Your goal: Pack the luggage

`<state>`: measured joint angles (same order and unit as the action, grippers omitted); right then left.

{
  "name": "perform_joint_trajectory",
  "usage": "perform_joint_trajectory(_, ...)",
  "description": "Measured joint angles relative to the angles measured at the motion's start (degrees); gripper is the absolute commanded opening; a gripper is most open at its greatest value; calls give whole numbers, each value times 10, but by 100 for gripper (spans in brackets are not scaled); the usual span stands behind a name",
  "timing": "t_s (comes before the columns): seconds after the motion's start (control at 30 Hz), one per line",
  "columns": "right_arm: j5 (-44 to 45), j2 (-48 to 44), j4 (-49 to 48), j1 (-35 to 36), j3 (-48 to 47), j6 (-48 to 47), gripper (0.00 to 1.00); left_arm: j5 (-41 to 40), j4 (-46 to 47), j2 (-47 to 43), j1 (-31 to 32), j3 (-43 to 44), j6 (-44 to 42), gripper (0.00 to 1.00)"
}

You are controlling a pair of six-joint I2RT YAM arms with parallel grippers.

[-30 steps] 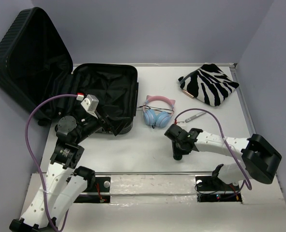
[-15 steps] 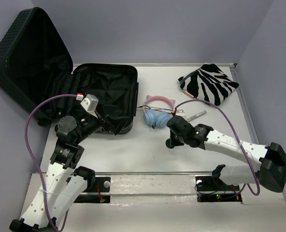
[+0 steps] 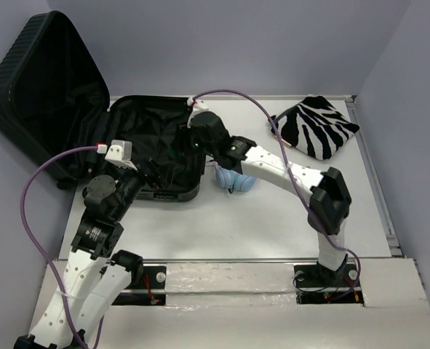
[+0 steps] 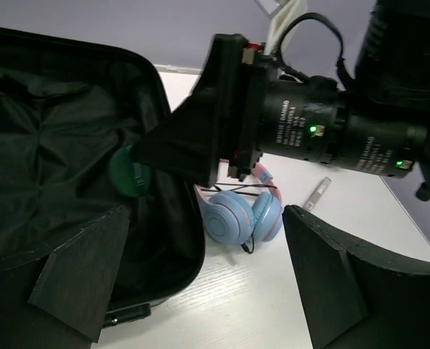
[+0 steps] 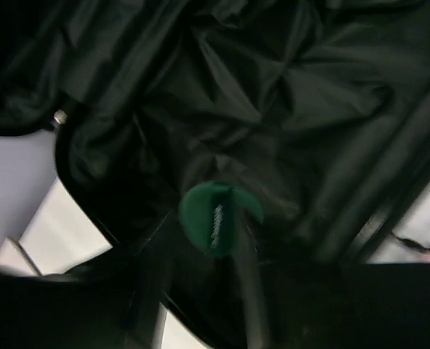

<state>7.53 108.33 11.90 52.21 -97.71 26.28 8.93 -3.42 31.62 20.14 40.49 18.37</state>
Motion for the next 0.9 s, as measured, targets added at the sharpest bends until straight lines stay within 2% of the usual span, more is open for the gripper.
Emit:
perform_joint_trajectory(0.07,-23,50,-17,-5,-48,-2,82,-23,-10,-3,0,3,2,99)
perform_joint_trajectory(0.17,-43,69,-17,-12,-47,5,79,-41,-16,-5,0,6,2,99)
perform_joint_trajectory(0.27,-47,47,-20,-32,-2,9,53,-45,-19,-5,0,7,2,99)
perform_joint_trajectory(0.37,-23,-37,-23,-70,108,16,50,-43,-21,-3,0,7,2,99)
perform_joint_trajectory(0.43,9,-118,-31,-110,204,29,53,-41,-21,-3,0,7,2,99)
perform_joint_trajectory(0.57,60,-260,-22,-232,367,54,81,-33,-20,-3,0,7,2,99)
perform_joint_trajectory(0.63,88,-287,-9,-278,405,60,87,-29,-20,-2,0,7,2,99)
perform_joint_trajectory(0.7,117,-301,16,-322,441,62,88,-26,-20,1,0,7,2,99)
perform_joint_trajectory(0.9,143,-259,50,-351,471,60,83,-18,-20,10,0,7,2,99)
